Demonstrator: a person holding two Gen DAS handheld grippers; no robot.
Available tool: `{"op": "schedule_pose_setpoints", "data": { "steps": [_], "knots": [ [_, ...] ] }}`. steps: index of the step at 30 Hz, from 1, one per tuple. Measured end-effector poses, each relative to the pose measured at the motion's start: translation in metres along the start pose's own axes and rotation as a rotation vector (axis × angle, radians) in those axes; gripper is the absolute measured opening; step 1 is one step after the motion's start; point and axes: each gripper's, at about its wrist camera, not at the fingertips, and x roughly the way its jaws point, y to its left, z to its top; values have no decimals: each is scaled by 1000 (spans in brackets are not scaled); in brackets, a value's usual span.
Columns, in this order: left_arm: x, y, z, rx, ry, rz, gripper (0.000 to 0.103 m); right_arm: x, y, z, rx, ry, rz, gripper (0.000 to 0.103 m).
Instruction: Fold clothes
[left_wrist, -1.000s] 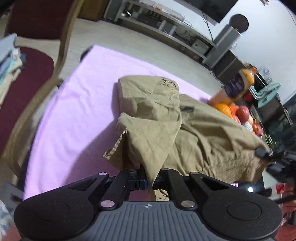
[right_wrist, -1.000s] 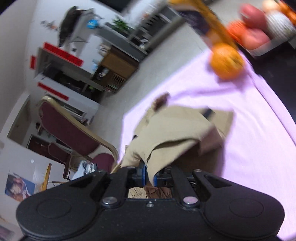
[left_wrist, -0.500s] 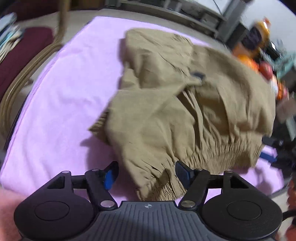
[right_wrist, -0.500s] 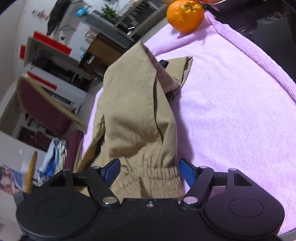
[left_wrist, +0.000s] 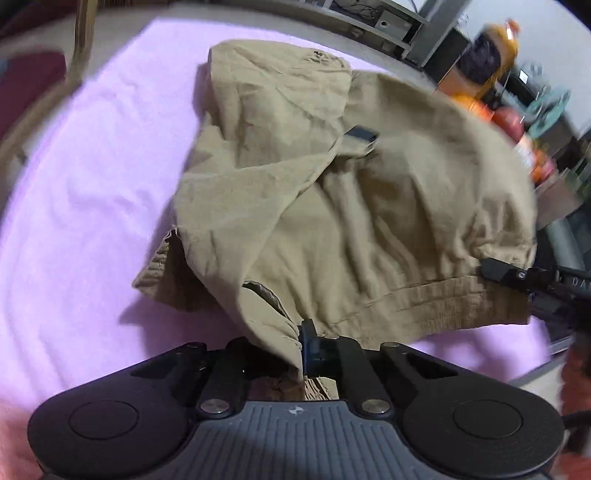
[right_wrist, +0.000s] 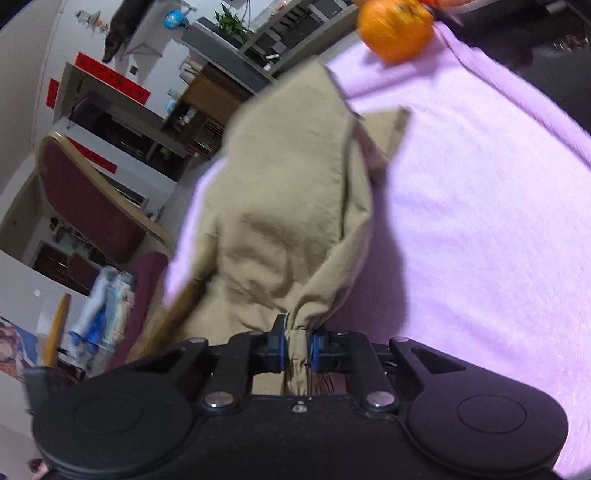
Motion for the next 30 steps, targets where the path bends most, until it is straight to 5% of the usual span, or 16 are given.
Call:
{"op": "schedule_pose_setpoints", "data": {
  "steps": [3, 5, 9, 14, 16, 20, 22, 25, 27, 30],
  "knots": [
    [-40, -12, 37, -98, -22, -159, 5, -33, 54, 34, 0, -62, 40, 11],
    [-88, -28, 69, -110, -118, -246, 5, -61, 99, 65, -10, -122, 74, 11],
    [-224, -61, 104, -93, -434, -444, 5, -136, 192, 117, -69, -280, 152, 11],
    [-350, -70, 59, -77, -849, -640, 5, -255, 272, 109, -225, -552, 312, 12],
    [-364, -70, 36, -96, -893, -665, 6, -292, 288, 97, -270, -643, 368, 13],
    [-378, -80, 22, -143, -821, -623, 5, -304, 292, 99, -219, -535, 296, 12],
    [-391, -88, 8, -90, -891, -630, 5, -319, 297, 97, -217, -548, 294, 12],
    [-418, -96, -25, 10, -1004, -645, 6, -353, 298, 68, -285, -656, 409, 12],
    [-430, -102, -42, 50, -1018, -582, 5, -366, 300, 50, -348, -660, 394, 12],
    [-442, -106, -53, 113, -1016, -598, 7, -380, 298, 38, -384, -649, 385, 12]
  ]
}}
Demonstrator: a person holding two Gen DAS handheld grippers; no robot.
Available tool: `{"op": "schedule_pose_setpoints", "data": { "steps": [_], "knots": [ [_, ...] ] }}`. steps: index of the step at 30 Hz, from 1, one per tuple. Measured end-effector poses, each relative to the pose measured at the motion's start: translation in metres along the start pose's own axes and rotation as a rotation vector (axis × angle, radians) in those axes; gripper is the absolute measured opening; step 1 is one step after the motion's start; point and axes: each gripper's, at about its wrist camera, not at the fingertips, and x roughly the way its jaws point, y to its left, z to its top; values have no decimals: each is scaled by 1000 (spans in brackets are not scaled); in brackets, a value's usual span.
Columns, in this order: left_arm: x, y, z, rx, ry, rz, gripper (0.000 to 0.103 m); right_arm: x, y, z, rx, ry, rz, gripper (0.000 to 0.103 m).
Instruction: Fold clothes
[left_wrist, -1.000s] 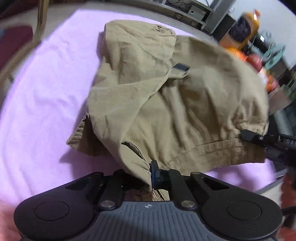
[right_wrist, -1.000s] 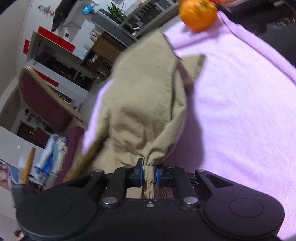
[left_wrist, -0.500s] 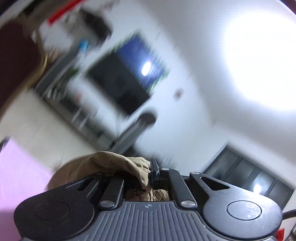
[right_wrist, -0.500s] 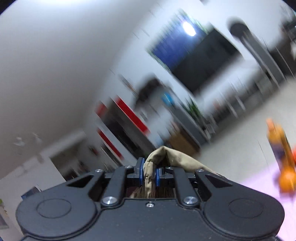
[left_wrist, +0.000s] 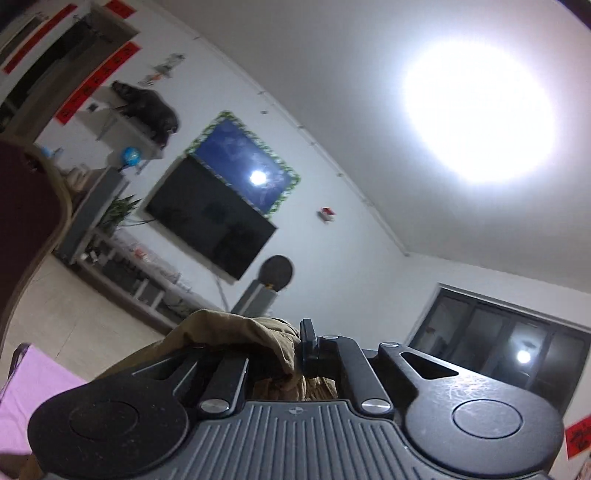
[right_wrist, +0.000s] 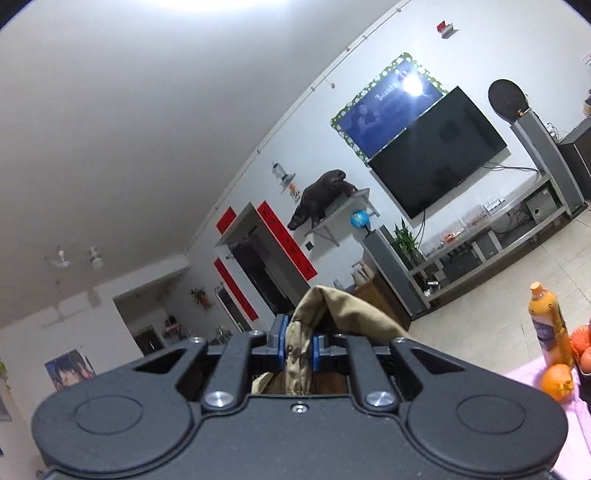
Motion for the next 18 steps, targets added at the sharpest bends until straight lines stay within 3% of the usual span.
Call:
{"op": "schedule_pose_setpoints", "data": {
  "steps": [2, 4, 7, 11, 12, 13, 14, 15, 18],
  "knots": [
    [5, 4, 3, -9, 15, -35, 12, -13, 3, 3, -22, -35, 36, 13],
    [25, 22, 2, -14, 53, 17, 11, -4, 4, -4, -50, -59, 44, 13],
    [77, 88, -10, -21, 130, 186, 10, 58, -31, -16, 17, 56, -52, 13],
    [159, 239, -47, -104, 363, 455, 6, 158, -93, -33, 156, 257, -210, 13],
    [180, 263, -47, -133, 391, 499, 5, 191, -125, -45, 200, 320, -274, 13],
    [200, 288, -48, -161, 419, 543, 5, 204, -128, -38, 180, 309, -276, 13],
    [215, 305, -45, -182, 425, 562, 5, 218, -130, -31, 159, 298, -279, 13],
    [221, 304, -32, -178, 385, 525, 5, 232, -133, -24, 139, 287, -281, 13],
    [214, 259, 13, -20, 215, 351, 5, 273, -141, -4, 77, 255, -287, 13]
  ]
}}
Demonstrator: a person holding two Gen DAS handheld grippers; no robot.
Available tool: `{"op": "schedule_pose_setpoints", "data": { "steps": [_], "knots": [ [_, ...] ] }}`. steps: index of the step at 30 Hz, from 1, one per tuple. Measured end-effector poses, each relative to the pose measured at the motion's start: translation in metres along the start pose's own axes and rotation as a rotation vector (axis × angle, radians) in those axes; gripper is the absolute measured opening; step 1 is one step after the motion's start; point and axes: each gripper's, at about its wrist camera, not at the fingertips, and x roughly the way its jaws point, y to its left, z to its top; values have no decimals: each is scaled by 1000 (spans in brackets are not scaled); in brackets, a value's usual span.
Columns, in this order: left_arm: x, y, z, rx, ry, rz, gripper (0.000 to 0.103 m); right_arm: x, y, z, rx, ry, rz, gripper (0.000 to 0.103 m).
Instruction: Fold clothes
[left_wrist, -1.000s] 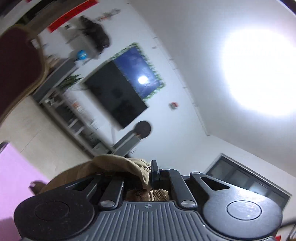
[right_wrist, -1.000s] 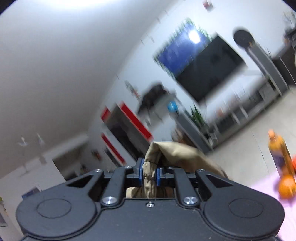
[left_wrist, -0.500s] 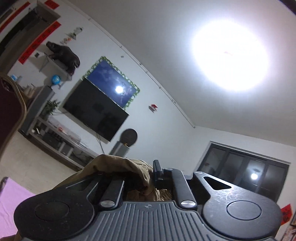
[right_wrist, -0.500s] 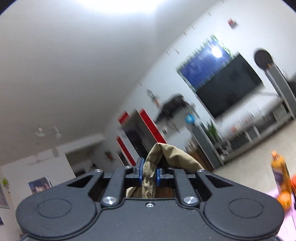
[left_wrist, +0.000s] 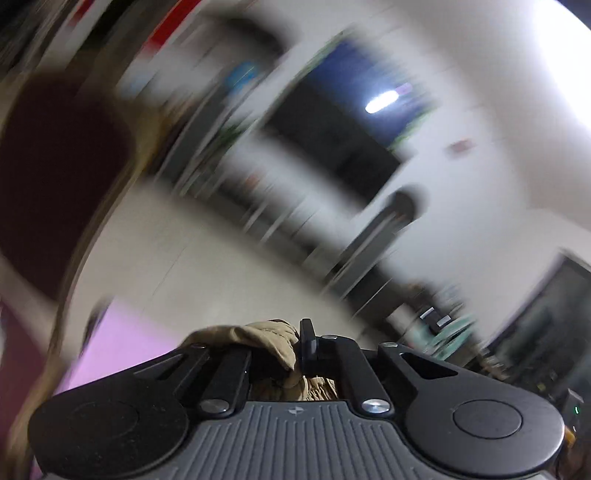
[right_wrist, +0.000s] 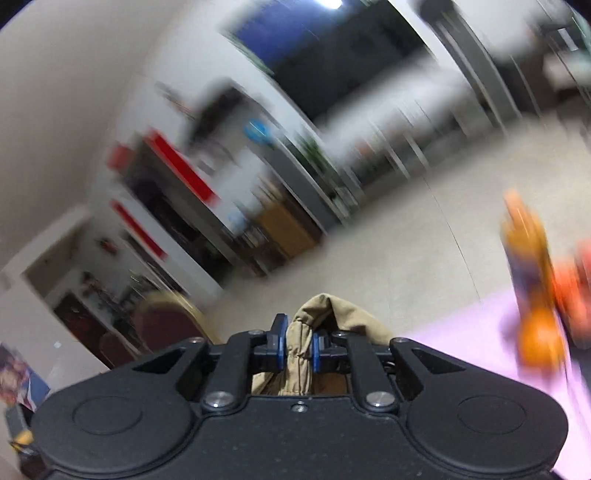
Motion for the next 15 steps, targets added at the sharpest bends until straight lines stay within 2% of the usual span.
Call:
{"op": "schedule_pose_setpoints", "data": {
  "steps": [2, 3, 5, 6, 9, 12, 14, 15],
  "knots": [
    [-21, -14, 6, 69, -81, -91, 8, -29, 11, 14, -72, -94, 95, 13],
    [-29, -15, 2, 83, -90, -124, 8, -45, 13, 19, -98, -132, 142, 13],
    [-32, -7, -18, 82, -53, -155, 9, -65, 7, 12, -141, -151, 164, 14],
    [-28, 0, -33, 74, -18, -151, 9, -66, -3, 1, -155, -128, 145, 14],
    [-11, 39, -107, 13, 134, -56, 9, -65, -31, -39, -184, -41, 82, 14],
    [5, 88, -195, -92, 310, 64, 8, -58, -71, -112, -129, 119, -24, 13],
    [19, 128, -253, -170, 429, 171, 8, -53, -97, -161, -91, 227, -95, 13],
    [23, 146, -281, -199, 485, 231, 8, -49, -115, -187, -22, 287, -141, 13]
  ]
}}
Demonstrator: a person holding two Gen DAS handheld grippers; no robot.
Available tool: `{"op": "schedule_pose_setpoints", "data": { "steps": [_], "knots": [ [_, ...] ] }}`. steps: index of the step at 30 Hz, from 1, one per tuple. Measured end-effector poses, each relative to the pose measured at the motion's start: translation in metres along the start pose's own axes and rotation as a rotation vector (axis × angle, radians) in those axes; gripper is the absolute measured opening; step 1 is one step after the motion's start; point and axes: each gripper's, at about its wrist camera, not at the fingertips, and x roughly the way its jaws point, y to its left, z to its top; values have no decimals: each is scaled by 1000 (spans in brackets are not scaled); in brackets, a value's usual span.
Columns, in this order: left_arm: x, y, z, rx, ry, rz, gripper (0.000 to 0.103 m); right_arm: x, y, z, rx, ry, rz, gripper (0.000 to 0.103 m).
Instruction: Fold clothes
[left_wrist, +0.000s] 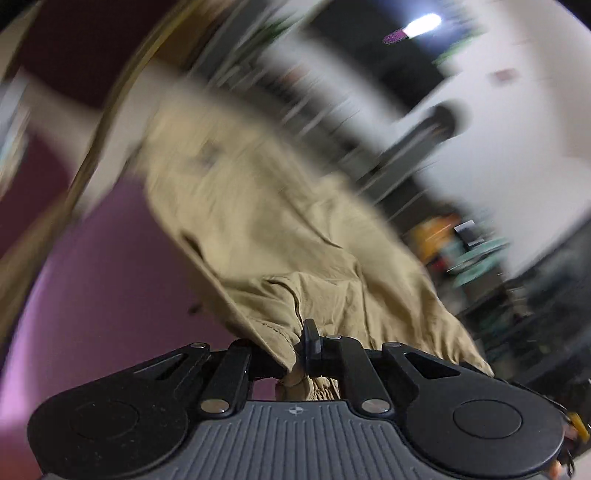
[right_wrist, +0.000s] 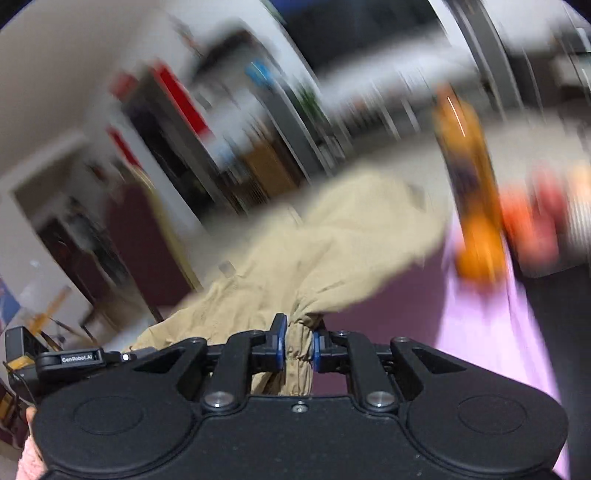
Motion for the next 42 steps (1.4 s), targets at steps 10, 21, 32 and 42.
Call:
{"op": "schedule_pose_setpoints", "data": {
  "steps": [10, 21, 32, 42],
  "knots": [
    [50, 30, -63, 31, 125, 213, 7, 45, -59, -122, 234, 239, -175, 12],
    [35, 40, -97, 96, 200, 383, 25, 75, -103, -148, 209, 291, -296, 28],
    [-26, 6, -105, 219, 39, 350, 31, 14, -102, -136, 215, 160, -173, 34],
    [98, -20, -90, 435, 96, 270, 17, 152, -97, -131, 463, 318, 166, 28]
  ]
}}
